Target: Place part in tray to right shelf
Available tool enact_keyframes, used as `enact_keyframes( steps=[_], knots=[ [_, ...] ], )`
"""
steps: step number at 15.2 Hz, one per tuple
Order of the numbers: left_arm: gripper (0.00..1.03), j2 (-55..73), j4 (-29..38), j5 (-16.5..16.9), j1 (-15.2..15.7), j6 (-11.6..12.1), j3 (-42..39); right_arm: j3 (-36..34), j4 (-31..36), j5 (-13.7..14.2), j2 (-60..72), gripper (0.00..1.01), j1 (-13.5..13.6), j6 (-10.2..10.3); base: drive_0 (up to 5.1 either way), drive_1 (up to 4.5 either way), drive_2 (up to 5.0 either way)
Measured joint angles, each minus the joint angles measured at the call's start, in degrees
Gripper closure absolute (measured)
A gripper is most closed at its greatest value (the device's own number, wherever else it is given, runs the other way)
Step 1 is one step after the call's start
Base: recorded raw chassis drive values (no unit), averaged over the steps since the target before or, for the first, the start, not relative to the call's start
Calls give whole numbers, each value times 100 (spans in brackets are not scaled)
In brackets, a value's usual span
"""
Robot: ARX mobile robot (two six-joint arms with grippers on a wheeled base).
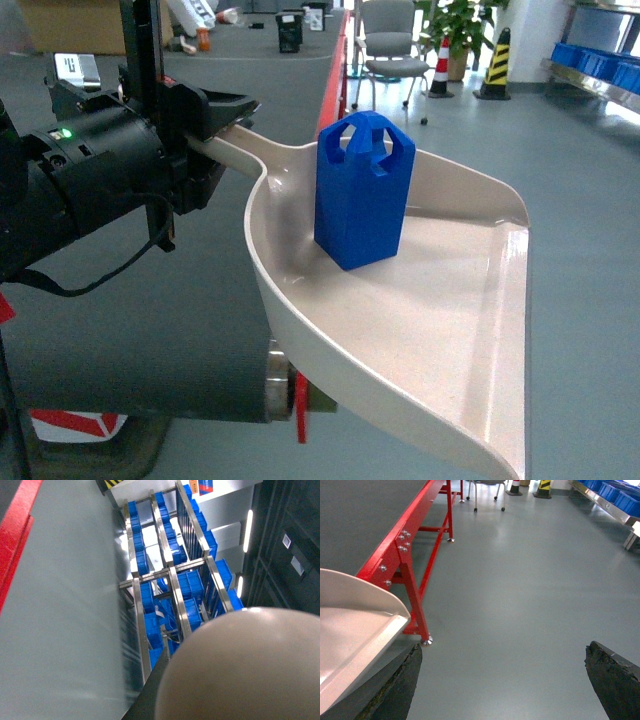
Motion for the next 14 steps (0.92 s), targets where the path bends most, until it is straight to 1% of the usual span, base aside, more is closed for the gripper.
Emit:
enact_keyframes(
  steps=[14],
  knots=[
    [91, -4, 4, 15, 0, 2, 0, 0, 2, 2, 0, 3, 0, 0, 504, -238, -238]
  ],
)
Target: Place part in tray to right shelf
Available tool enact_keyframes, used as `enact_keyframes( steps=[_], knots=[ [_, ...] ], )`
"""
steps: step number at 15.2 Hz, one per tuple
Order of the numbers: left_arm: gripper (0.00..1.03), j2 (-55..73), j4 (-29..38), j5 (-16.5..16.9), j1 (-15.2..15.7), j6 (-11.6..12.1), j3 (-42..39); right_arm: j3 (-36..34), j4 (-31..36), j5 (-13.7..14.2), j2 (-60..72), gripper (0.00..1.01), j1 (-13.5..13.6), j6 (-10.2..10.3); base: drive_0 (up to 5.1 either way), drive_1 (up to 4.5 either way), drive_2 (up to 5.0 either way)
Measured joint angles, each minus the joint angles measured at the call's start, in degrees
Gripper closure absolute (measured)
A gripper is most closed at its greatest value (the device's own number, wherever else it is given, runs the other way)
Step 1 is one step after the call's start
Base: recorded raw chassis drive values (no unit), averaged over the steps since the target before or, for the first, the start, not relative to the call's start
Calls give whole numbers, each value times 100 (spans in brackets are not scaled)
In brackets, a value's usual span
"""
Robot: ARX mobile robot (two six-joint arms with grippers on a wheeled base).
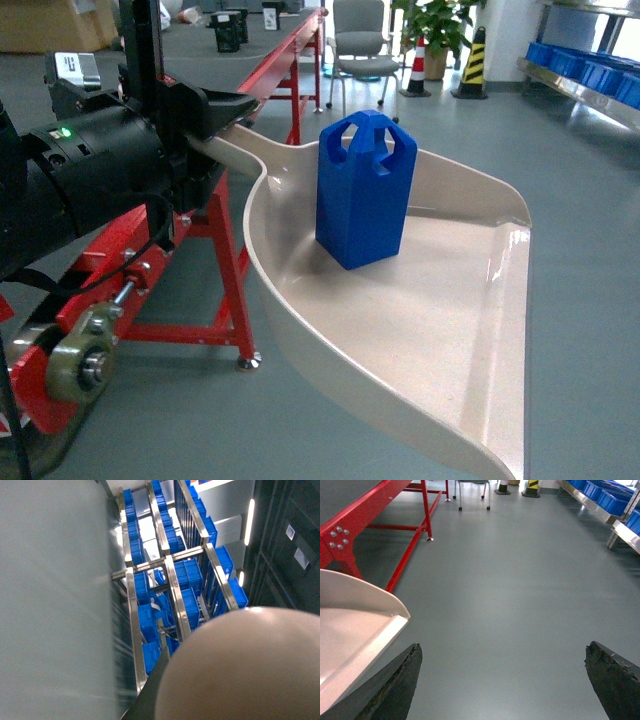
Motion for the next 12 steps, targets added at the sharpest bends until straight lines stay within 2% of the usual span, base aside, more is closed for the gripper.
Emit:
enact_keyframes(
  steps=[12],
  knots=[
    [91, -2, -11, 7, 0, 20, 0, 0, -2, 0, 0, 3, 0, 0, 500, -246, -246]
  ],
)
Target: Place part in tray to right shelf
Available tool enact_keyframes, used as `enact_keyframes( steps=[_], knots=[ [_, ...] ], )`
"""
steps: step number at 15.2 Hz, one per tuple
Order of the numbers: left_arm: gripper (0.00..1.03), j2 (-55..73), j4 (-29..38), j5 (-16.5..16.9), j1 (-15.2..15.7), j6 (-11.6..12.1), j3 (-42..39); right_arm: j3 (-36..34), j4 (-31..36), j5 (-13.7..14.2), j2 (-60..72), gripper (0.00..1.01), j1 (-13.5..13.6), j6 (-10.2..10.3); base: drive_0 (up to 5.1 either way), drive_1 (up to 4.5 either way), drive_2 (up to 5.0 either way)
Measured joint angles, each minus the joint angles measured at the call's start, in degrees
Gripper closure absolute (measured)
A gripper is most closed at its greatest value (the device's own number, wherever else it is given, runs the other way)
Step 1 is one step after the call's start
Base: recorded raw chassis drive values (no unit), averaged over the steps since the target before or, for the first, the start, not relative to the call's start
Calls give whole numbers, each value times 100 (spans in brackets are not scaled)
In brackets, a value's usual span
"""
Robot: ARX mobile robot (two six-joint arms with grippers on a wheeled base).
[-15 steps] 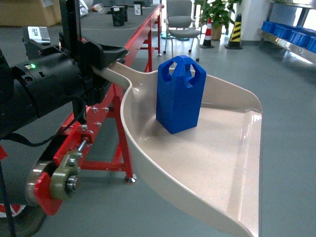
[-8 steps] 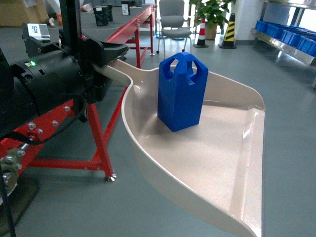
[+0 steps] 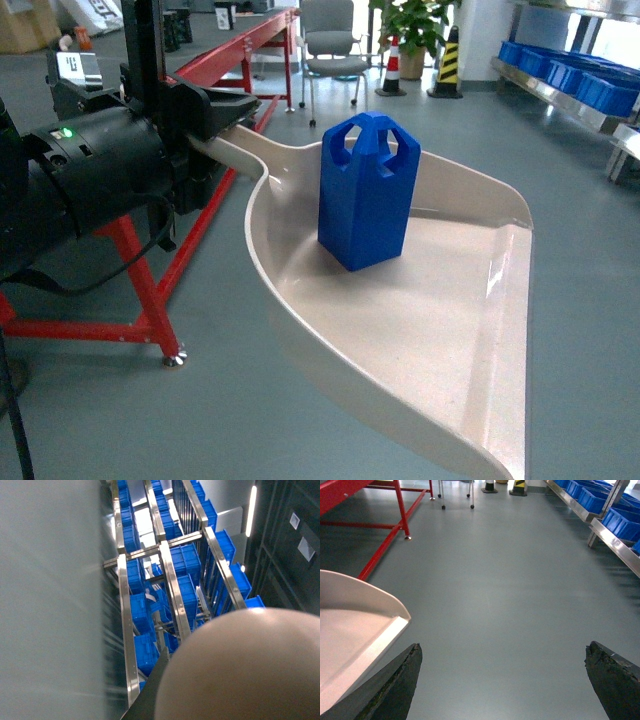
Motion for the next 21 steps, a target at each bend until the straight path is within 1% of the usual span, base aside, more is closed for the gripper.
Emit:
enact_keyframes(
  steps=[7, 8, 9, 10, 11, 21],
  knots=[
    [91, 0, -4, 0, 0, 13, 0, 0, 7, -2, 2, 3, 0, 0, 502, -243, -243],
    [91, 0, 22, -22, -46, 17, 0, 0, -28, 28, 2, 3, -9, 0, 499, -246, -246],
    [91, -2, 42, 59, -103, 11, 0, 0, -7, 39, 0, 3, -35, 0, 499, -246, -246],
    [91, -2, -24, 59, -96, 17, -11, 0, -2, 2, -2, 3, -26, -2, 499, -246, -246],
    [91, -2, 4, 4, 0, 20, -22, 0, -7, -2, 0, 3, -33, -2, 17, 446, -411],
    [91, -2, 35, -4, -4, 15, -20, 0, 0, -2, 0, 3, -33, -2, -7, 420, -435]
  ],
)
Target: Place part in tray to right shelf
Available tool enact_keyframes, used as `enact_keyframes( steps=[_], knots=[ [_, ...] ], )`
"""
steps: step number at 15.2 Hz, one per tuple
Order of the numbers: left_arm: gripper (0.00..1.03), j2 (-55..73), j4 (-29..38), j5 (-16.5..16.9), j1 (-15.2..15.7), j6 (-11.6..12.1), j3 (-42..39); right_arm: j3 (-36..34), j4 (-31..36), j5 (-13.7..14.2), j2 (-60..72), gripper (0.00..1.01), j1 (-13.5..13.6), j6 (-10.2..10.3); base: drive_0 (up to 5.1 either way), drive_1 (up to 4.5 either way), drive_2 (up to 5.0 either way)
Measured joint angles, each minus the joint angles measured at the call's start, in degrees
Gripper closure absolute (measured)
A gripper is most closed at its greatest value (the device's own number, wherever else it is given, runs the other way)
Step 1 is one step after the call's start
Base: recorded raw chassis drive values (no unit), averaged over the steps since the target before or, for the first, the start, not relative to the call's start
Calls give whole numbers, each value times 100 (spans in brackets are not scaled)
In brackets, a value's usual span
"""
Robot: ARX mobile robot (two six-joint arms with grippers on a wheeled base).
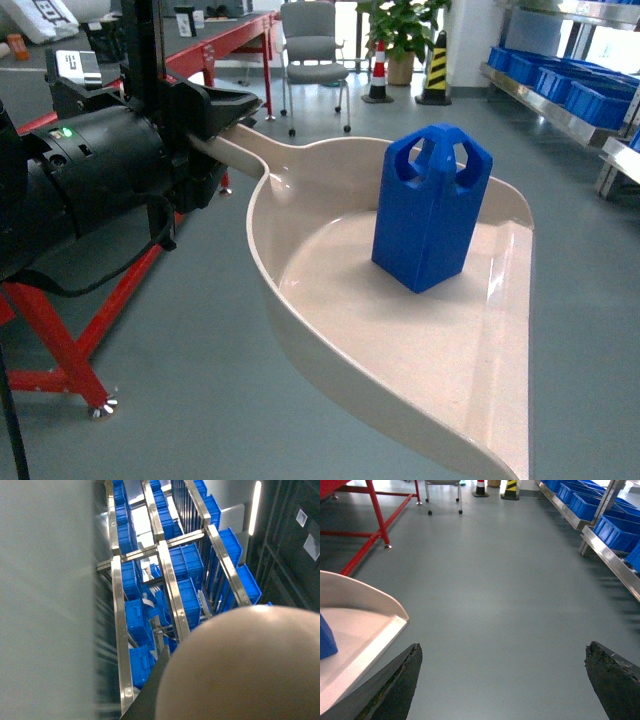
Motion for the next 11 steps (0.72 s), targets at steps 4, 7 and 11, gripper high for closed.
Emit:
enact_keyframes(
  steps=[4, 7, 11],
  knots=[
    [91, 0, -26, 4, 0, 4, 0, 0, -35, -2, 7, 3, 0, 0, -4, 424, -431],
    [91, 0, -2, -20, 4, 4, 2, 0, -20, 0, 7, 3, 0, 0, -3, 425, -430],
    [91, 0, 9, 2, 4, 2, 2, 0, 4, 0, 0, 3, 0, 0, 0, 427, -427]
  ],
)
